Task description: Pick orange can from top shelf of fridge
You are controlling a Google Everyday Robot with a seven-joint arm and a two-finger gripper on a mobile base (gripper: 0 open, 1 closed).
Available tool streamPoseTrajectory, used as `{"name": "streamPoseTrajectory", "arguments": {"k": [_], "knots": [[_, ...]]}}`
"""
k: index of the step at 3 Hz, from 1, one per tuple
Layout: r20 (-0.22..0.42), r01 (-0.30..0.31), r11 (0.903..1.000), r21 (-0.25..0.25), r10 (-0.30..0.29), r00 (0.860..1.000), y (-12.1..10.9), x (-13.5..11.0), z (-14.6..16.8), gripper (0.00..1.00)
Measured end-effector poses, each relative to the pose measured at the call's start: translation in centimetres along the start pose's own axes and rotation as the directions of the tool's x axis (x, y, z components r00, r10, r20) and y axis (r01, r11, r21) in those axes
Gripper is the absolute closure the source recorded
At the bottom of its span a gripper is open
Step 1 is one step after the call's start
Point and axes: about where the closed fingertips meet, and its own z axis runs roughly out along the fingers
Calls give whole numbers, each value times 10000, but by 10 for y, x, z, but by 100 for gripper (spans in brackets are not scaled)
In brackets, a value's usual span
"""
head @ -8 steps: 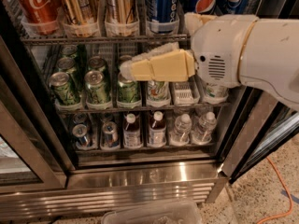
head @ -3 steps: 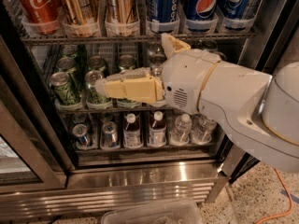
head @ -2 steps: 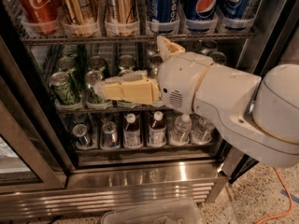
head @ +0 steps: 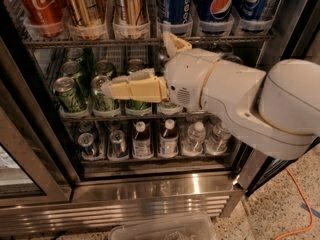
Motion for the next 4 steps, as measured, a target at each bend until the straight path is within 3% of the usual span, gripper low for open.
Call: {"name": "streamPoseTrajectory", "arguments": {"k": [1,4], "knots": [[368,556,9979,-323,-544,9978,0,-33,16,0],[415,850,9963,-89,-845,9956,-17,-40,31,0]]}}
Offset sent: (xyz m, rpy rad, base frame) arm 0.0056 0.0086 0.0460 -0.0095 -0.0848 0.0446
